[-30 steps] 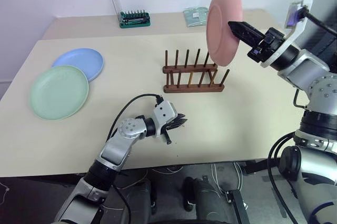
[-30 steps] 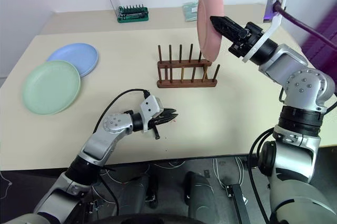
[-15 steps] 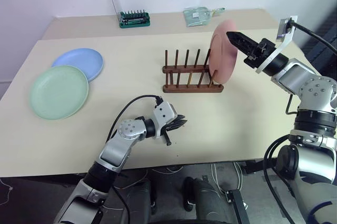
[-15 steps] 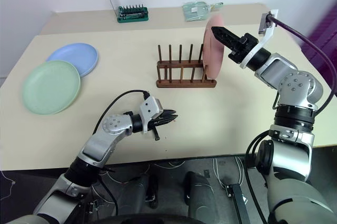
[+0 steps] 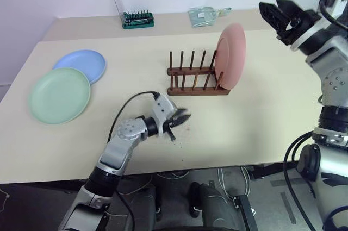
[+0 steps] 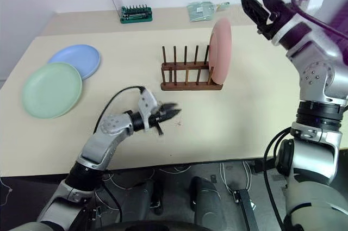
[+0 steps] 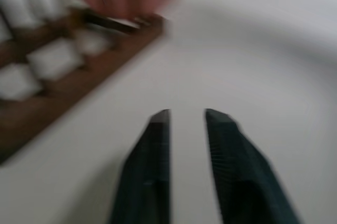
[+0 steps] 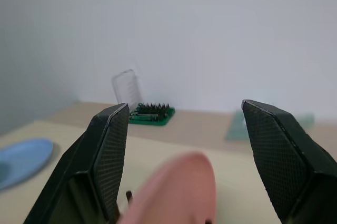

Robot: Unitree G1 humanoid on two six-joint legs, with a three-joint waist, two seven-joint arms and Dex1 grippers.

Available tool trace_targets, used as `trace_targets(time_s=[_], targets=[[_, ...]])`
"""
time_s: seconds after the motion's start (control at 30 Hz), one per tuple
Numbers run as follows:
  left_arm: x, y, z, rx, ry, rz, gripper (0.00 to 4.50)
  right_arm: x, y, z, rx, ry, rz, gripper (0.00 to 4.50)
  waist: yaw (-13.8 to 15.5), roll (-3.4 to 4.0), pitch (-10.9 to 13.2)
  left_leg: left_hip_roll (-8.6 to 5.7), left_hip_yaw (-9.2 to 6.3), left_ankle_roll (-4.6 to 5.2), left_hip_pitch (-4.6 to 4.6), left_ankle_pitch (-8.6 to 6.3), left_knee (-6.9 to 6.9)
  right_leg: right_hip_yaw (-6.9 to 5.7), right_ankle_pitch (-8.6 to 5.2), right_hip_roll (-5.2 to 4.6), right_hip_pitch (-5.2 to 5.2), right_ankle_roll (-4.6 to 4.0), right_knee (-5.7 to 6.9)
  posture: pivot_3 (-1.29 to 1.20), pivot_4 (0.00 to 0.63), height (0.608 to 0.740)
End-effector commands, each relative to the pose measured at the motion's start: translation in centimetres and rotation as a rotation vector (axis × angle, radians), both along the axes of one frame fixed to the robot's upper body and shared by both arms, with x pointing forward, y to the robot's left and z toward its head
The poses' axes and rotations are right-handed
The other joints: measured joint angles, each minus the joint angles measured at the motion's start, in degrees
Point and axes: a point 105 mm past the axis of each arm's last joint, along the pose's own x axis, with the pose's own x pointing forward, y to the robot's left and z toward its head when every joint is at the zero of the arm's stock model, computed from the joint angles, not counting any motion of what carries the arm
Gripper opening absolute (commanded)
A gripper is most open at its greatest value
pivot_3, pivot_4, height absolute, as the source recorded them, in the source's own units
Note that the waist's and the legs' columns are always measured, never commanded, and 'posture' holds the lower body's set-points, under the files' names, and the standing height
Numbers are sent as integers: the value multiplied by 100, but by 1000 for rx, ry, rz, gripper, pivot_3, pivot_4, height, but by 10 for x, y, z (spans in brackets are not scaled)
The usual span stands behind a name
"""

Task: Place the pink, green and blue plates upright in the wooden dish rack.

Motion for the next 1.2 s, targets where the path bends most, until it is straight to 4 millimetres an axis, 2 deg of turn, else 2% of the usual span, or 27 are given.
trace_targets(time_s=[0.03,0.1,0.13,0.2,0.3,0.4,0.47,0.57,0.67,0.8,0.9,0.97,1.03,1.2], targets=[[26,57,55,-123,-150,366,2956,-34,73,-4,-247,-115,229,3485,-45,-4,-2,2,-4,0,1,0,0,1,3,10,1,4,0,0,150,730],[34,111,83,-172,-239,671,4020,-36,99,-29,-320,-95,300,3485,-74,-10,-4,6,-13,0,4,0,0,-3,2,19,7,3,1,0,150,730],[33,130,91,-192,-265,777,4437,-37,107,-36,-335,-92,320,3485,-78,-14,-4,7,-13,0,5,0,0,-4,2,20,8,2,1,0,150,730],[24,184,102,-342,-244,1038,4437,-38,122,-55,-359,-70,367,3485,-70,-15,-3,8,-12,-1,5,1,1,-5,4,15,9,2,3,0,150,730],[-7,250,97,-530,-183,1342,4437,-40,137,-76,-364,-36,424,3485,-73,-20,-1,3,-7,-1,0,1,1,-3,15,2,9,0,-2,0,150,730],[-30,277,79,-603,-91,1458,4437,-40,141,-83,-346,-18,445,3485,-56,-40,7,-5,-1,-1,-2,1,4,-2,26,-9,11,3,-7,0,150,730],[-45,292,55,-641,18,1518,4437,-39,143,-84,-331,-10,459,3485,-25,-57,3,-8,-7,-2,-2,1,12,-8,28,-11,20,6,-7,0,150,730],[-58,299,35,-712,111,1541,4437,-36,143,-87,-330,-3,465,3485,40,-76,2,-7,-8,-3,3,1,19,-9,28,-11,26,9,-9,0,150,730],[-63,299,16,-700,202,1530,4437,-34,143,-92,-341,4,466,3485,66,-89,-2,-5,-13,-7,2,3,21,-14,24,-10,27,12,-9,0,150,730],[-58,292,-10,-774,361,1472,4437,-34,145,-93,-339,3,462,3485,62,-90,-2,-5,-12,-7,2,3,21,-14,32,-11,26,-1,-8,0,150,730],[-50,289,-20,-827,417,1436,4437,-32,143,-94,-341,-3,445,3485,55,-90,-2,-5,-11,-8,2,3,21,-14,32,-9,25,-1,-8,0,150,730],[-45,288,-23,-850,439,1415,3925,-32,142,-94,-343,-5,432,3485,66,-88,-3,-5,-10,-8,4,3,20,-14,33,-8,25,-1,-6,0,150,730],[-43,288,-27,-891,468,1427,3111,-31,140,-94,-344,-8,420,3485,67,-88,-3,-5,-10,-10,3,4,20,-15,33,-8,26,-2,-7,0,150,730],[-44,289,-31,-966,467,1446,601,-30,133,-95,-341,-7,388,3485,67,-88,-3,-5,-11,-10,3,4,19,-15,33,-10,26,-2,-8,0,150,730]])
